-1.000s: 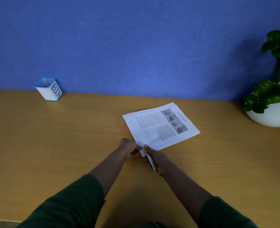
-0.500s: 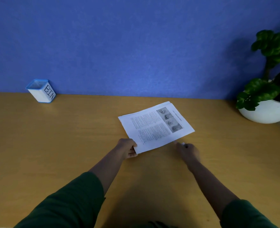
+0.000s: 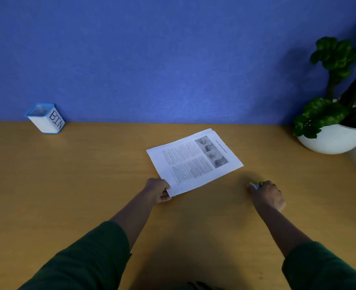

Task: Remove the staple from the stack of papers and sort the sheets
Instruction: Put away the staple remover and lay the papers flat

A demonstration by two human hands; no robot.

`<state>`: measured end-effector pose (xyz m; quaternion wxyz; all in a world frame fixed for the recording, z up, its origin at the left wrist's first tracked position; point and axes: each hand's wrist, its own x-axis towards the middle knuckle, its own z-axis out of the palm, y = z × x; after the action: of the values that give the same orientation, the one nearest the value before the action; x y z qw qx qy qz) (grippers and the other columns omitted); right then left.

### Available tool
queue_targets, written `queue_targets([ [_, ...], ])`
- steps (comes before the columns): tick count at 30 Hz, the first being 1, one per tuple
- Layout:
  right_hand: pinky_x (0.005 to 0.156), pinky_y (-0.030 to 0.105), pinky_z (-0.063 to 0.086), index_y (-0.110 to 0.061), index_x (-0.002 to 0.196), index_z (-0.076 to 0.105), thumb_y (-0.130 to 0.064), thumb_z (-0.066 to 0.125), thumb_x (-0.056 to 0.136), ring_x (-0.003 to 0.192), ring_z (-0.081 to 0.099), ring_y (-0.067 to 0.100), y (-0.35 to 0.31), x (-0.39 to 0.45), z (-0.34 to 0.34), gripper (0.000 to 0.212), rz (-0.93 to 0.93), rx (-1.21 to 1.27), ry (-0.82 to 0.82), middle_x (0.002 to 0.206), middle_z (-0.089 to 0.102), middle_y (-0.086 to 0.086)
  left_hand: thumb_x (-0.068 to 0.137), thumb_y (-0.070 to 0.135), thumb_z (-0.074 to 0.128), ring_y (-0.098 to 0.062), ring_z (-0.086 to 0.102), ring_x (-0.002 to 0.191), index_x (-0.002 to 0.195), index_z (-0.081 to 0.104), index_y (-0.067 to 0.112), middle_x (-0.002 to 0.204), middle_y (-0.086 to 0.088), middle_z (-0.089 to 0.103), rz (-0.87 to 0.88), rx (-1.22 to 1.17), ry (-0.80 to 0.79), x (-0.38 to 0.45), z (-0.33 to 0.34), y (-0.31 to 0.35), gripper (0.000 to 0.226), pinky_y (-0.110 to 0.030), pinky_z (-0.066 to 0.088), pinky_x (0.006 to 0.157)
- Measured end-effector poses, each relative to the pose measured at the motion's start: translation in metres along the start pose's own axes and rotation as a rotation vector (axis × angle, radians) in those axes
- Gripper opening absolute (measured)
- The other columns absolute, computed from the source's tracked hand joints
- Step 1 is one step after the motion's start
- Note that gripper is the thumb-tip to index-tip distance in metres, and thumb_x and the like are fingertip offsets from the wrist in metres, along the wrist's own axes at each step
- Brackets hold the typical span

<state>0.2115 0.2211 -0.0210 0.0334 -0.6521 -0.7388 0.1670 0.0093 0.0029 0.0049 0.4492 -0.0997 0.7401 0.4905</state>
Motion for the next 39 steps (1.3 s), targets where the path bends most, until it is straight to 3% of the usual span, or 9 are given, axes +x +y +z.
queue_targets([
  [4, 0.083, 0.041, 0.047, -0.005, 0.122, 0.051, -0.049, 0.063, 0.081, 0.112, 0.053, 0.033, 0.009, 0.009, -0.002, 0.061, 0.022, -0.044, 0.019, 0.119, 0.057, 0.015, 0.087, -0.009, 0.053, -0.034, 0.064, 0.089, 0.113, 0.051, -0.005, 0.108, -0.023, 0.060, 0.006, 0.004, 0.005, 0.001, -0.001, 0.000, 0.027, -0.034, 0.051, 0.052],
  [8, 0.083, 0.043, 0.047, -0.005, 0.123, 0.052, -0.048, 0.063, 0.081, 0.114, 0.050, 0.034, 0.018, 0.019, -0.004, 0.061, 0.047, -0.074, 0.034, 0.121, 0.056, 0.016, 0.083, -0.010, 0.057, -0.027, 0.065, 0.068, 0.104, 0.052, -0.002, 0.093, -0.020, 0.064, -0.005, -0.001, -0.031, 0.001, -0.004, 0.000, 0.022, -0.033, 0.052, 0.053],
  [12, 0.083, 0.043, 0.047, -0.006, 0.123, 0.052, -0.049, 0.060, 0.083, 0.113, 0.049, 0.033, 0.022, 0.025, -0.007, 0.060, 0.062, -0.113, 0.033, 0.120, 0.056, 0.016, 0.075, -0.011, 0.069, -0.024, 0.067, 0.069, 0.097, 0.058, -0.001, 0.089, -0.017, 0.067, -0.007, 0.017, -0.047, 0.000, -0.004, -0.001, 0.027, -0.031, 0.054, 0.057],
  [15, 0.084, 0.043, 0.047, -0.005, 0.122, 0.052, -0.049, 0.059, 0.084, 0.112, 0.049, 0.033, 0.024, 0.026, -0.008, 0.059, 0.070, -0.132, 0.029, 0.119, 0.056, 0.017, 0.075, -0.011, 0.068, -0.024, 0.066, 0.067, 0.101, 0.058, -0.002, 0.094, -0.018, 0.067, 0.009, 0.025, -0.022, 0.001, -0.002, -0.002, 0.030, -0.030, 0.053, 0.055],
  [28, 0.086, 0.042, 0.046, -0.004, 0.122, 0.054, -0.048, 0.057, 0.086, 0.113, 0.051, 0.033, 0.013, 0.019, -0.005, 0.056, 0.016, -0.138, 0.003, 0.119, 0.057, 0.016, 0.076, -0.014, 0.065, -0.023, 0.065, 0.065, 0.103, 0.058, -0.002, 0.081, -0.015, 0.063, -0.002, 0.004, -0.028, -0.004, -0.001, 0.001, 0.030, -0.030, 0.051, 0.052],
  [39, 0.089, 0.041, 0.045, -0.007, 0.123, 0.054, -0.050, 0.055, 0.086, 0.115, 0.049, 0.032, 0.015, 0.019, -0.009, 0.056, -0.003, -0.139, 0.007, 0.121, 0.055, 0.015, 0.078, -0.014, 0.060, -0.024, 0.065, 0.064, 0.107, 0.055, -0.002, 0.094, -0.017, 0.062, 0.016, 0.019, -0.012, -0.009, -0.003, 0.005, 0.032, -0.028, 0.050, 0.050],
])
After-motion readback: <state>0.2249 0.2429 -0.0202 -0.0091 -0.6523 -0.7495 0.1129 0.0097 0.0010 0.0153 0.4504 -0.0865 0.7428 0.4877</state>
